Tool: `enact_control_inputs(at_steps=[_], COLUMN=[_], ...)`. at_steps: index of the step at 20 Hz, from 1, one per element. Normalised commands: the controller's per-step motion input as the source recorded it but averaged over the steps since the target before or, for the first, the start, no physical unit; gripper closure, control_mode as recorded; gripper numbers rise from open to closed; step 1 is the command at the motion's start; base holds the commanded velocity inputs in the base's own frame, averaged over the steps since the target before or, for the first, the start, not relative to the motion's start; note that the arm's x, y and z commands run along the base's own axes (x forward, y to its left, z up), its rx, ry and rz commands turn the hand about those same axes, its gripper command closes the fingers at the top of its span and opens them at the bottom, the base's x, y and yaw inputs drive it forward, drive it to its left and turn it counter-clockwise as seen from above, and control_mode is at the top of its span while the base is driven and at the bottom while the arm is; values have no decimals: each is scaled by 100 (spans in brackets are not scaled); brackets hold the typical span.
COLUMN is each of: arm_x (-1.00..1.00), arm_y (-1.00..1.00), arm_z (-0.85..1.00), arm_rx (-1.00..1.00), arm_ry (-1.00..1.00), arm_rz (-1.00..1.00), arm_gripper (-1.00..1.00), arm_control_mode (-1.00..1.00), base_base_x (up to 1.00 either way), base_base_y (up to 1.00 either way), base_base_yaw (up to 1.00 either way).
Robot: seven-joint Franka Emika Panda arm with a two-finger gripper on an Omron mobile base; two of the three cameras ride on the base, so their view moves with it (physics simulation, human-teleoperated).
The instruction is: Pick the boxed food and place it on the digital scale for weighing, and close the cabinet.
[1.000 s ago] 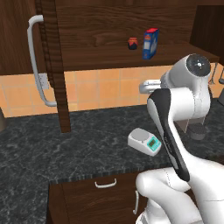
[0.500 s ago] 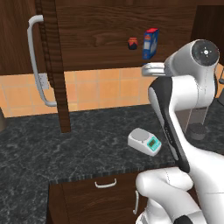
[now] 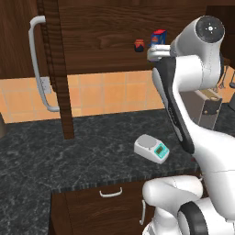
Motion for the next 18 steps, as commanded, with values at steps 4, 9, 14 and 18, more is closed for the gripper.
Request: enact_control_inputs(at_steps=[4, 9, 14, 18], arm_x=[36, 67, 74, 75], arm_y=[-10, -13, -6, -10], arm_z=[4, 0, 0, -4], arm_rx=[-2, 0, 0, 0], arm_ry=[-5, 0, 0, 0], arm_rz=[-3, -2, -1, -1], arm_gripper=[-100, -100, -100, -100], arm_control_mode=[-100, -100, -100, -100], base_base_x=[0, 0, 0, 0], base_base_y=[0, 0, 0, 0], base_base_yaw=[0, 0, 0, 0])
